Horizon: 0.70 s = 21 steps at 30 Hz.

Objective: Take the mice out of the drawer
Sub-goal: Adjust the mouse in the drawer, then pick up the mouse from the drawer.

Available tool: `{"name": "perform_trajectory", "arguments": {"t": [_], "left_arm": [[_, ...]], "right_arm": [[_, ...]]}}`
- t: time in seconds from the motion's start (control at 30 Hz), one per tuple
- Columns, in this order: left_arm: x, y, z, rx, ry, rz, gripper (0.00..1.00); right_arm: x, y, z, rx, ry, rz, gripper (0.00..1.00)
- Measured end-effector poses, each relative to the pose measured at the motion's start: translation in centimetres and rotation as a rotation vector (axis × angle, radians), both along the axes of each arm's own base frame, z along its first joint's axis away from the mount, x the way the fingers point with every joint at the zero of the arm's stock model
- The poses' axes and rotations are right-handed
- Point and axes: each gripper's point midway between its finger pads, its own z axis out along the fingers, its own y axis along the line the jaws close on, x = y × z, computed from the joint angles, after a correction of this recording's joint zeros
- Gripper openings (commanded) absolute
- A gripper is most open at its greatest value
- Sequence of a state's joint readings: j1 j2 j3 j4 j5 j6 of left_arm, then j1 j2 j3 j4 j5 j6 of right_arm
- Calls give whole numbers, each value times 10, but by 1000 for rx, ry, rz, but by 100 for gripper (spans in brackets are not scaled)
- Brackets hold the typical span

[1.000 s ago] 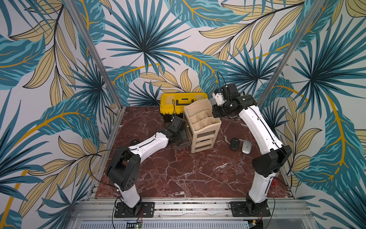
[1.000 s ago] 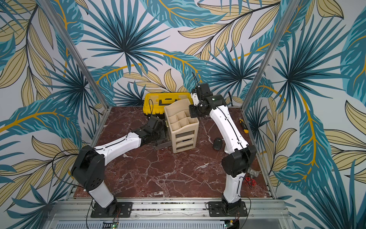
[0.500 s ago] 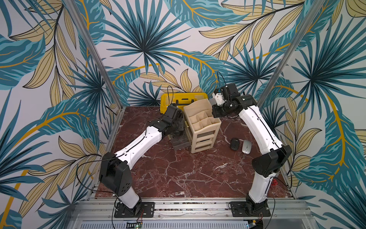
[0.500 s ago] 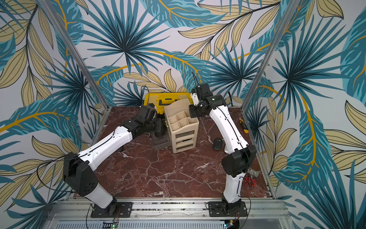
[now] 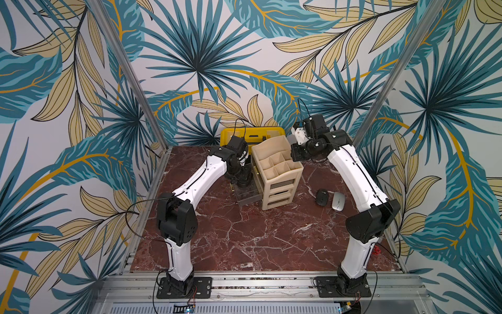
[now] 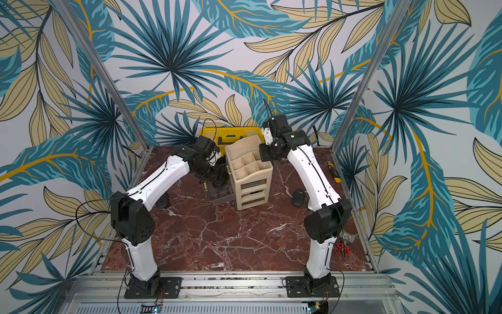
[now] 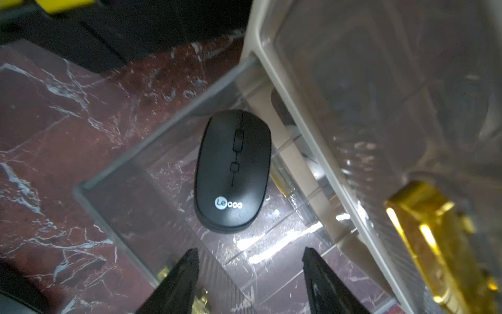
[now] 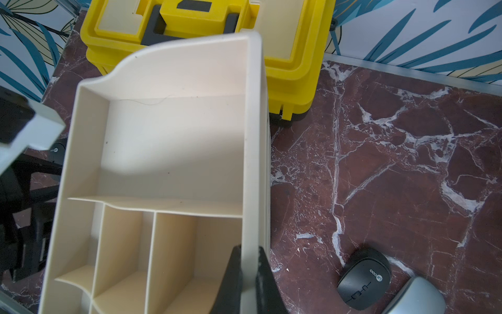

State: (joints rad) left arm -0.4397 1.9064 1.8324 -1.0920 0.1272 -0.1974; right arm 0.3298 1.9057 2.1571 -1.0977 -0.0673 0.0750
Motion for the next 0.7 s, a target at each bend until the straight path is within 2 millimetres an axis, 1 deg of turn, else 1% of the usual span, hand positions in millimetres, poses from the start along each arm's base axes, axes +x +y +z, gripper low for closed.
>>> {"name": "perform_trajectory", "arguments": {"t": [0.07, 0.13, 0.3, 0.43, 0.53, 0.7], "left_arm": [[-4, 1, -2, 13, 19, -23, 72], [-4, 2, -2, 19, 27, -38, 73], [4, 4, -10, 17, 27, -54, 76], [15, 4, -13, -7, -4, -50, 76], [21, 5, -23, -27, -17, -55, 76], [28, 1, -27, -39, -40, -96, 71]], "right_arm": [[0, 0, 0, 0, 0, 0, 0], [0, 0, 0, 0, 0, 0, 0], [0, 0, 0, -1, 0, 0, 0], [0, 0, 0, 0, 0, 0, 0], [0, 0, 0, 0, 0, 0, 0], [1, 0, 1, -2, -1, 3, 0]]}}
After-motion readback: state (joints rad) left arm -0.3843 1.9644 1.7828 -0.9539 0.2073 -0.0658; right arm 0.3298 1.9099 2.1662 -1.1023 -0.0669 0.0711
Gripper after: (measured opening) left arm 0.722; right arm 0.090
